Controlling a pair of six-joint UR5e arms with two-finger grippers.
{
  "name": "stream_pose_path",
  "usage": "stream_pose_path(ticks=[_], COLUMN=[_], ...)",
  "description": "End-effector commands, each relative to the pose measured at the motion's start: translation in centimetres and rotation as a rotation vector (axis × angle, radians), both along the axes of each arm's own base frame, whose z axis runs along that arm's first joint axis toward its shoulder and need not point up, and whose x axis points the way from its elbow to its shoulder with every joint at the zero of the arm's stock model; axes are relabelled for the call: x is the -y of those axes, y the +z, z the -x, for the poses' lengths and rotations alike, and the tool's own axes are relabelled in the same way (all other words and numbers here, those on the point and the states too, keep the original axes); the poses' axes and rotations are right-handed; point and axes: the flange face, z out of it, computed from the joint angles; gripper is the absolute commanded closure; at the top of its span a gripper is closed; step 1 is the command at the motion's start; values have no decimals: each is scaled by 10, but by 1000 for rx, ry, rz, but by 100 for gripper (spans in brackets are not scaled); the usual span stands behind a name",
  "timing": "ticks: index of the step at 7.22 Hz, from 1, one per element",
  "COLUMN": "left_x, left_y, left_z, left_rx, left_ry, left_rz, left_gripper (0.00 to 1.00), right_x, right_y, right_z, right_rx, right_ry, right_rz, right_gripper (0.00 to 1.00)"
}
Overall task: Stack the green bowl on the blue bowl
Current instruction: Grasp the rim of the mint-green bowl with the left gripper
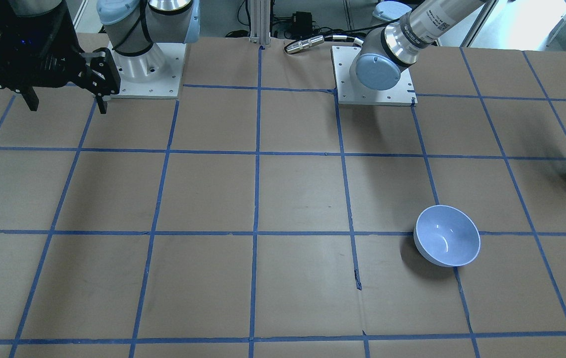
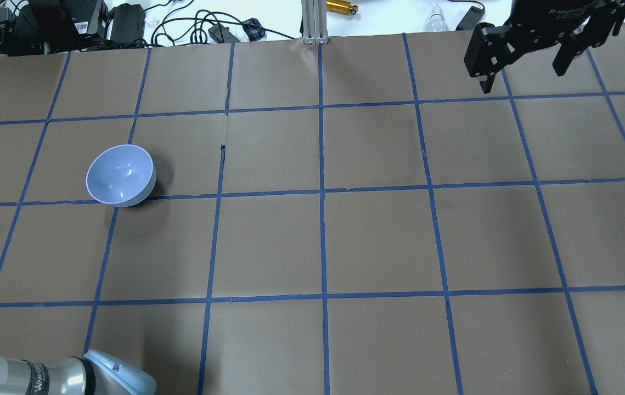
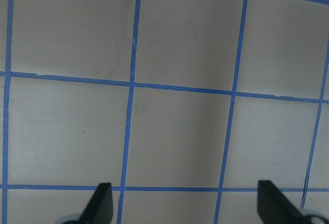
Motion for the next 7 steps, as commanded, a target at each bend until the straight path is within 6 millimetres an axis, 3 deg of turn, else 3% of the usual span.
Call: stream_pose_path(ticks=[1,7], left_x=[-1,-2], left_y=[5,11], left_z=[0,4], left_rx=[6,0], left_ry=[6,29], left_rz=[-3,-5], left_gripper=[100,100], right_x=[0,0], right_y=[0,0], right_z=[0,0], right_rx=[0,0], right_ry=[1,1], right_rz=[0,0], right_gripper=[0,0])
